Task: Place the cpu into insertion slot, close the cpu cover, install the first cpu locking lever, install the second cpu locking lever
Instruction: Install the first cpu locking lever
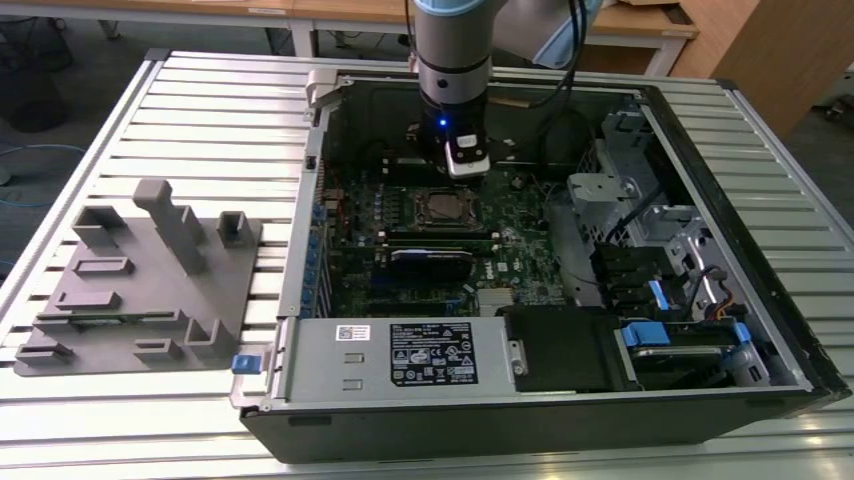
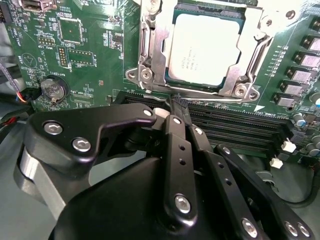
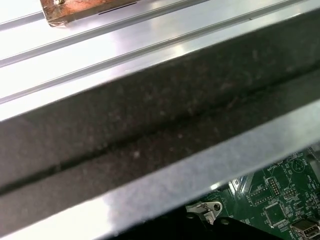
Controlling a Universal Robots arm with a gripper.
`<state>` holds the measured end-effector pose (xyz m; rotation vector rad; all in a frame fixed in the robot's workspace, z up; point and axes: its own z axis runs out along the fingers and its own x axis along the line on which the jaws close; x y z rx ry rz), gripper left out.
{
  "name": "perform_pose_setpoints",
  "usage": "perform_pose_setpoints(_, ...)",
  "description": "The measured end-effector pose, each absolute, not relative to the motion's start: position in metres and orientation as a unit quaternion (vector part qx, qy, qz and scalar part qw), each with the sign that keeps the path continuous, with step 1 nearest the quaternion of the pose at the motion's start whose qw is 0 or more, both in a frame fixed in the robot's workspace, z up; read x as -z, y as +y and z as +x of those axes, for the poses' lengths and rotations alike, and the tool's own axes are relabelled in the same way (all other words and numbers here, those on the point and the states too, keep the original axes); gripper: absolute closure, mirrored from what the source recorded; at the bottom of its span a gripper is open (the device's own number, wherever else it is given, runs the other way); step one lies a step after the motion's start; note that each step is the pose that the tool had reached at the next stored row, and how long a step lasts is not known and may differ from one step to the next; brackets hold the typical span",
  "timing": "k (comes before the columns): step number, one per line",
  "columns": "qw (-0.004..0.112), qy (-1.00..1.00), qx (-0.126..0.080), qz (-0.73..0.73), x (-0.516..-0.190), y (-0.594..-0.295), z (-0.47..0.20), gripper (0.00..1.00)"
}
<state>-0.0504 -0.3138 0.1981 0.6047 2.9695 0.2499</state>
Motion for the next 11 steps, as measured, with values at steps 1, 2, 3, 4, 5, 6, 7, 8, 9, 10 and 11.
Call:
perform_pose_setpoints(1, 0.05, 0.975, -0.082, 0.199, -0.1986, -0.3138, -0.0504, 0.89)
perform_pose_setpoints(2, 0.05, 0.975, -0.082, 0.199, -0.1992, -0.3138, -0.0505, 0.89)
perform_pose_setpoints(3, 0.05, 0.975, -0.082, 0.199, -0.2003, -0.3138, -0.0505, 0.89)
perform_pose_setpoints(4, 0.05, 0.975, -0.082, 0.199, -0.2013, -0.3138, -0.0505, 0.89)
perform_pose_setpoints(5, 0.05, 0.975, -0.082, 0.199, -0.2015, -0.3138, -0.0504, 0.89)
perform_pose_setpoints(6, 0.051, 0.975, -0.082, 0.199, -0.2014, -0.3137, -0.0504, 0.89)
perform_pose_setpoints(7, 0.051, 0.975, -0.081, 0.199, -0.2014, -0.3138, -0.0504, 0.89)
perform_pose_setpoints(8, 0.051, 0.975, -0.08, 0.199, -0.2015, -0.3138, -0.0505, 0.89)
perform_pose_setpoints(9, 0.052, 0.975, -0.079, 0.199, -0.2015, -0.3138, -0.0505, 0.89)
perform_pose_setpoints(10, 0.052, 0.975, -0.078, 0.199, -0.2015, -0.3139, -0.0505, 0.89)
perform_pose_setpoints(11, 0.053, 0.975, -0.078, 0.199, -0.2014, -0.3139, -0.0505, 0.89)
